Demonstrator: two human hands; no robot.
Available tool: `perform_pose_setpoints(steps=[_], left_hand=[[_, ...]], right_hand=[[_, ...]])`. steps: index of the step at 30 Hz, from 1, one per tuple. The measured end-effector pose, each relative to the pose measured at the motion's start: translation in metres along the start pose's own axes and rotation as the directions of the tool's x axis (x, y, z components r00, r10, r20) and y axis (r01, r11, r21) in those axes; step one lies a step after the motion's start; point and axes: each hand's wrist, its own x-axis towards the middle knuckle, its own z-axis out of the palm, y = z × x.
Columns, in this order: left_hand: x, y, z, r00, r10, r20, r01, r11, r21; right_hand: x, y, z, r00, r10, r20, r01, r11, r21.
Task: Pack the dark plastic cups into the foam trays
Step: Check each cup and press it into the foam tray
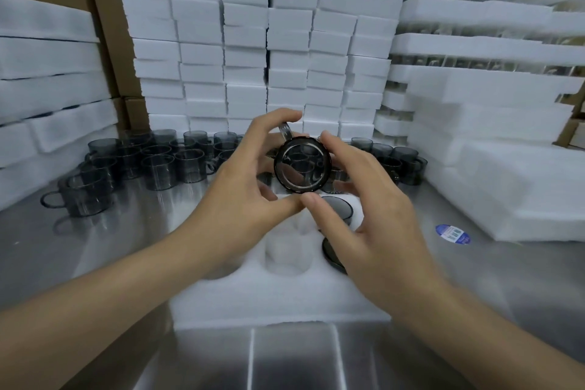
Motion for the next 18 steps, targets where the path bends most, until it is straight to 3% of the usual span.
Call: perform_pose_setpoints(steps=[8, 12, 18], left_hand=[[0.0023, -0.0012, -0.0013, 0.998, -0.042, -0.042, 0.041, 0.998, -0.039], [0.0027, -0.001, -0.0029, 0.994, -0.101, -0.046, 0.099, 0.993, -0.057], [0.0009, 0.0035, -0.0033, 0.992, -0.107, -0.062, 0.104, 0.993, -0.057]], right_hand=[[-0.0008, -0.0037, -0.0037, 0.998, -0.035, 0.048, 0.034, 0.999, 0.013], [-0.0017, -0.0044, -0.0033, 0.994, 0.033, 0.106, -0.033, 0.999, -0.005], [-0.0022, -0.0059, -0.0019, 0.989, 0.139, 0.056, -0.137, 0.99, -0.043]])
